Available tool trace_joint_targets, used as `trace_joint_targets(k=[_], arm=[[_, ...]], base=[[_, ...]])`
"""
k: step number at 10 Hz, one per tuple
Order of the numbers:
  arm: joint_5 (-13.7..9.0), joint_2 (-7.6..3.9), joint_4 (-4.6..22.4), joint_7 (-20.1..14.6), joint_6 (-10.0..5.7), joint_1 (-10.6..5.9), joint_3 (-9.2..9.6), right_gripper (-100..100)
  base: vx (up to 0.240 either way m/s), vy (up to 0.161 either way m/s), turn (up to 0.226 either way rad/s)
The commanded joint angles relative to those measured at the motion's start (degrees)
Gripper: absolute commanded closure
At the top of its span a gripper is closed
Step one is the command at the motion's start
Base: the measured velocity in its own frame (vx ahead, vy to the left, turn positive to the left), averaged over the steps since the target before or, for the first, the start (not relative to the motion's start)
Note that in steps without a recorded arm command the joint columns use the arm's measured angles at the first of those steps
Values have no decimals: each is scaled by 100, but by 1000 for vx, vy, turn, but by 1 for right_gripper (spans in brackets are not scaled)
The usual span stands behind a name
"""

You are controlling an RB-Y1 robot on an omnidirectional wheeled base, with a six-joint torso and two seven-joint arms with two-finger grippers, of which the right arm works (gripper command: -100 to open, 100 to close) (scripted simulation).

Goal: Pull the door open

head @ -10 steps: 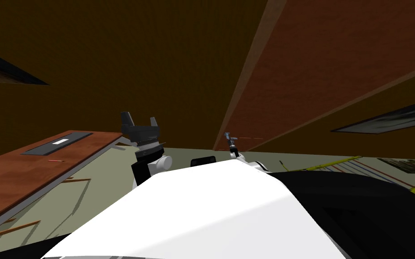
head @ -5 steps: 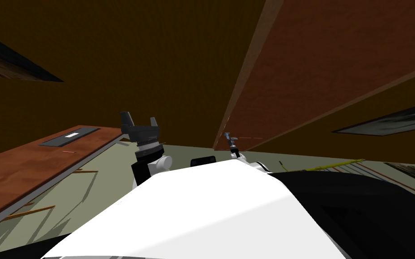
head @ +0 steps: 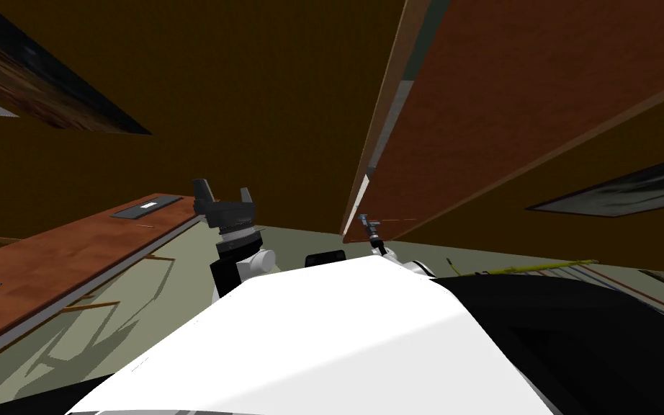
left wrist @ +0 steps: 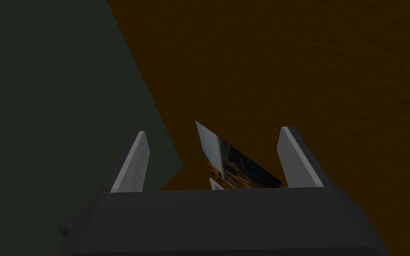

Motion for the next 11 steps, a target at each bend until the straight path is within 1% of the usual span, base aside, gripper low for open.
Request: trace_joint_targets(k=[1, 2, 3, 4, 5, 10, 11], arm=[[38, -70, -126, -88, -32, 80, 68, 100], [58, -97, -137, -126, -59, 104, 103, 100], [48, -73, -48, -105, -82, 42, 83, 100], [82, -148, -32, -206, -228, 142, 177, 100], [89, -170, -26, -230, -268, 163, 198, 100], [165, -408, 33, -503, -715, 406, 433, 100], [165, -408, 33, -503, -715, 406, 433, 100]], base=[[-187, -53, 95], [-180, -54, 57], [-72, -19, 15], [-136, -55, 156], [-183, -68, 131], [-209, -69, 132], [-149, -39, 31]])
